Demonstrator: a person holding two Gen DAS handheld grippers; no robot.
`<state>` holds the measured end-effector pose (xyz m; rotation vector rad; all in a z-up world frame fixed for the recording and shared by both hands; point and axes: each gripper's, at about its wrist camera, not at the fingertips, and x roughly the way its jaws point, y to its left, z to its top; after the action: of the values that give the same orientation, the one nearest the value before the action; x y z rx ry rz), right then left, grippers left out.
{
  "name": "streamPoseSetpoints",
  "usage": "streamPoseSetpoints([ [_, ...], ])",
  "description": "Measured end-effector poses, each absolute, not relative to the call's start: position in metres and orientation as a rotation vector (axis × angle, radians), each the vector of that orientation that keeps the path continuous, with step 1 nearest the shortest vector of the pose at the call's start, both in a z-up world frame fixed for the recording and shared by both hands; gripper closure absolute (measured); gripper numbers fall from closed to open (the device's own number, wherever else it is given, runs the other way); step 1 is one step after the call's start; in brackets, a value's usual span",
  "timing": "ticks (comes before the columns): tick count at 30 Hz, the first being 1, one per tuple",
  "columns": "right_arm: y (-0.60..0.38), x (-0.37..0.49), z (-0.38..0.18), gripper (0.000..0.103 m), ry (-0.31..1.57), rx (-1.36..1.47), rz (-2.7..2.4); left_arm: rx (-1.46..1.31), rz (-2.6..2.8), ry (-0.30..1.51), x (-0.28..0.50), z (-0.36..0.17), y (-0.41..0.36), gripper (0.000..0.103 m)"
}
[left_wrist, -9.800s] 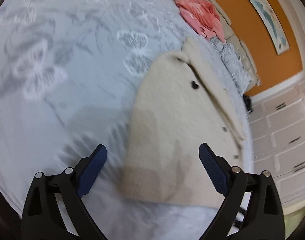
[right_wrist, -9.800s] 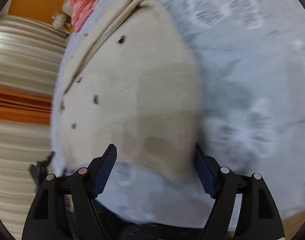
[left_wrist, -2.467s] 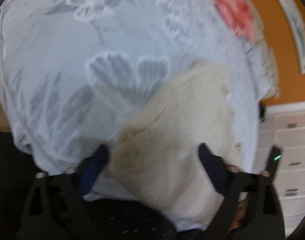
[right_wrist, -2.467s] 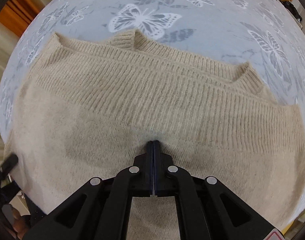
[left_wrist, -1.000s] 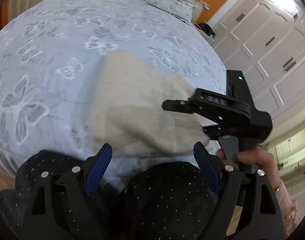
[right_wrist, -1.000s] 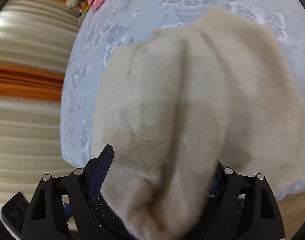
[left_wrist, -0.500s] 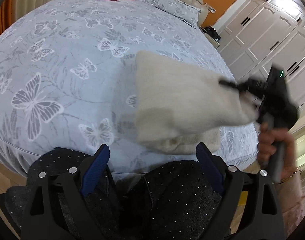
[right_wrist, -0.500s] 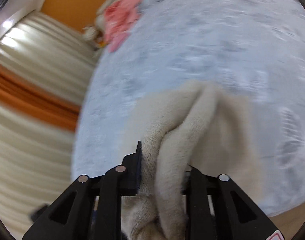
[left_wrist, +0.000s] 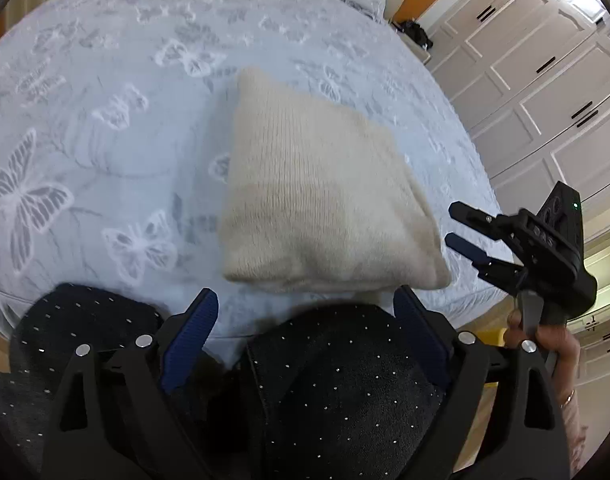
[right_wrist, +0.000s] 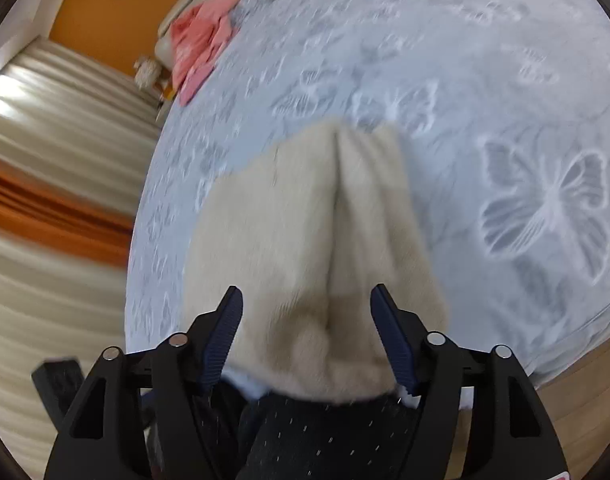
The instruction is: Fold small clothes
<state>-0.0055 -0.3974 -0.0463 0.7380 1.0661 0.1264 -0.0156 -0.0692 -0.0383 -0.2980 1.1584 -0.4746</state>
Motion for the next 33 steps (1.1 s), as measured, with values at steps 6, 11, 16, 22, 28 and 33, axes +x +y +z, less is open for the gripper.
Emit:
streamPoseSetpoints([
  [6,-0.378,-0.009,-0.088,0.066,1.158,0.753,0.176,-0.175,-0.442,1.218,-0.012,-0.069,-0.081,0.014],
  [11,-0.373,0.006,-0.049,0.092,1.071,0.689,0.234,-0.074,-0.439,1.170,-0.012,-0.071,-0.088,0.014],
  [16,-0.403,0.007,-0.023,0.093,1.008,0.612,0.145,-0.060,-0.419,1.141,-0.003,-0.067,-0.088,0.014],
  [22,-0.408,0.007,-0.088,0.093,1.145,0.690,0.096,0.008,-0.390,1.140,0.014,-0.083,-0.106,0.014],
  [28,-0.415,0.008,-0.079,0.093,1.085,0.802,0.133,0.089,-0.389,1.128,0.021,-0.092,-0.115,0.028],
  [33,-0.423,0.016,-0.038,0.093,1.017,0.849,0.203,0.148,-0.413,1.087,0.011,-0.083,-0.118,0.018],
])
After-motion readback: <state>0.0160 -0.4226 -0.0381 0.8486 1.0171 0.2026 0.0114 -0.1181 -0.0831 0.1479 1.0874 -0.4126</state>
